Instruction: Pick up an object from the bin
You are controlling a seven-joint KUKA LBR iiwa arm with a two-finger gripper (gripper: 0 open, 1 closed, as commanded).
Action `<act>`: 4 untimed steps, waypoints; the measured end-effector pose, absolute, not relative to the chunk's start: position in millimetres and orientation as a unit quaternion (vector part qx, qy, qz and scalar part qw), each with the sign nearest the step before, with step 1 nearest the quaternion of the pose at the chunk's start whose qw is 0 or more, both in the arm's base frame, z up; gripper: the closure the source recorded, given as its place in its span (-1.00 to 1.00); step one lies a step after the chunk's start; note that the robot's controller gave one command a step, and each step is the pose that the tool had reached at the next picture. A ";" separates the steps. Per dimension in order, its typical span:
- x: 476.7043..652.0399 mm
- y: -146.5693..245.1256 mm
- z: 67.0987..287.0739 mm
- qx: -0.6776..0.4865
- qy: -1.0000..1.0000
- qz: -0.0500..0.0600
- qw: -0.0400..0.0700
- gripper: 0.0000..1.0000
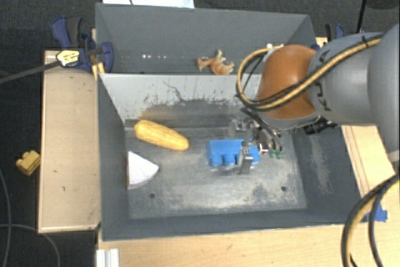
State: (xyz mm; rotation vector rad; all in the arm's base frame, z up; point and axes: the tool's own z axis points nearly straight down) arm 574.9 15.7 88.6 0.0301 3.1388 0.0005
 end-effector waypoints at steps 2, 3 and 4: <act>553.7 2.6 70.4 -0.001 1.000 0.000 0.001 -1.00; 556.0 2.5 83.5 -0.062 0.998 0.000 0.002 -1.00; 548.7 12.5 76.7 -0.049 0.999 0.000 0.002 -1.00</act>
Offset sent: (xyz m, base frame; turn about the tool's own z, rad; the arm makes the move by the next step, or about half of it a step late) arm -0.0229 -0.0135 -0.0186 -0.0221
